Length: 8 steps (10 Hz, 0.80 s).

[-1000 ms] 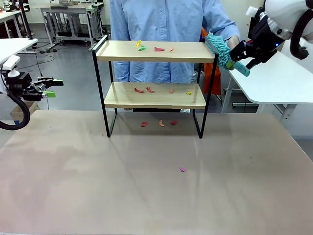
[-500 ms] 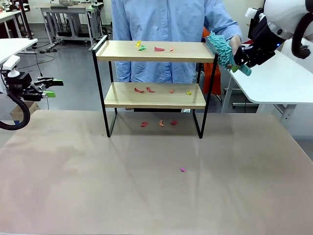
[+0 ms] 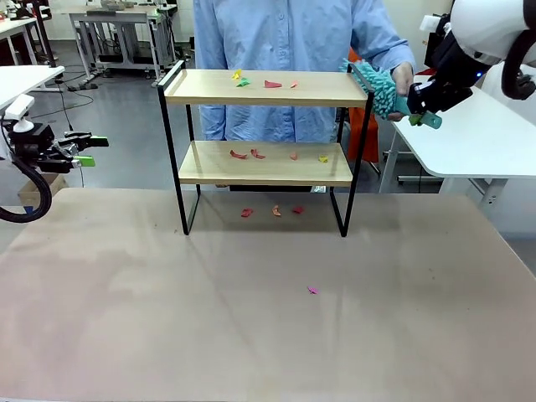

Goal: Clean the shelf.
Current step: Pick up the Duster handed by the human, then clean the specific section of the Shelf indicated by the human with the Duster.

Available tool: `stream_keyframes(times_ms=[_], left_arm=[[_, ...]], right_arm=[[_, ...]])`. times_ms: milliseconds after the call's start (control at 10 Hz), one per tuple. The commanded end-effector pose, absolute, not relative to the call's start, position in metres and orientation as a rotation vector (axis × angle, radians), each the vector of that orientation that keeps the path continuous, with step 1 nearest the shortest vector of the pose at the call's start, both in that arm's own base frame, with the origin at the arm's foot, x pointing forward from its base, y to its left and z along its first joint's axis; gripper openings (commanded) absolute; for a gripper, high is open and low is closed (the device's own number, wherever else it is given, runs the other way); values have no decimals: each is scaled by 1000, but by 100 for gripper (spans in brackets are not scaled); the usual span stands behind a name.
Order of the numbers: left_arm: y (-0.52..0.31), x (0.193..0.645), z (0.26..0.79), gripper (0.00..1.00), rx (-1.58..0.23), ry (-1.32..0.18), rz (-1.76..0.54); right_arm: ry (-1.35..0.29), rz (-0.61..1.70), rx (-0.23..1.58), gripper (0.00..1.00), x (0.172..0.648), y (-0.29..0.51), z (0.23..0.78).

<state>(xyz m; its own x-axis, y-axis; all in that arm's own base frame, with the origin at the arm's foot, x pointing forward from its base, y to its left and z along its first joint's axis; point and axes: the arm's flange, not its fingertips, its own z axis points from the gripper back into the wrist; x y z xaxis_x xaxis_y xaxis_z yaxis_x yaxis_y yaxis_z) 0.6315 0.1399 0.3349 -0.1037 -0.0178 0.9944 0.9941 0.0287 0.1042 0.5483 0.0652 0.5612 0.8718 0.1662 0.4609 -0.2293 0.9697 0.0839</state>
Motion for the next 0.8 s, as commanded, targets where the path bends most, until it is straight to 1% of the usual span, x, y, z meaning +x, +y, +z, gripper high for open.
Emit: stream_keyframes(times_ms=[0, 100, 200, 700], left_arm=[[140, 631, 337, 100, -1118, -1283, -1283], [140, 631, 337, 100, -1118, -1283, -1283], [140, 631, 337, 100, -1118, -1283, -1283], [140, 631, 337, 100, -1118, -1283, -1283]], right_arm=[[-452, 166, 101, 0, 545, 67, 563], [-487, 156, 124, 0, 546, 63, 564], [-463, 203, 131, 0, 548, 65, 561], [-463, 203, 131, 0, 548, 65, 561]])
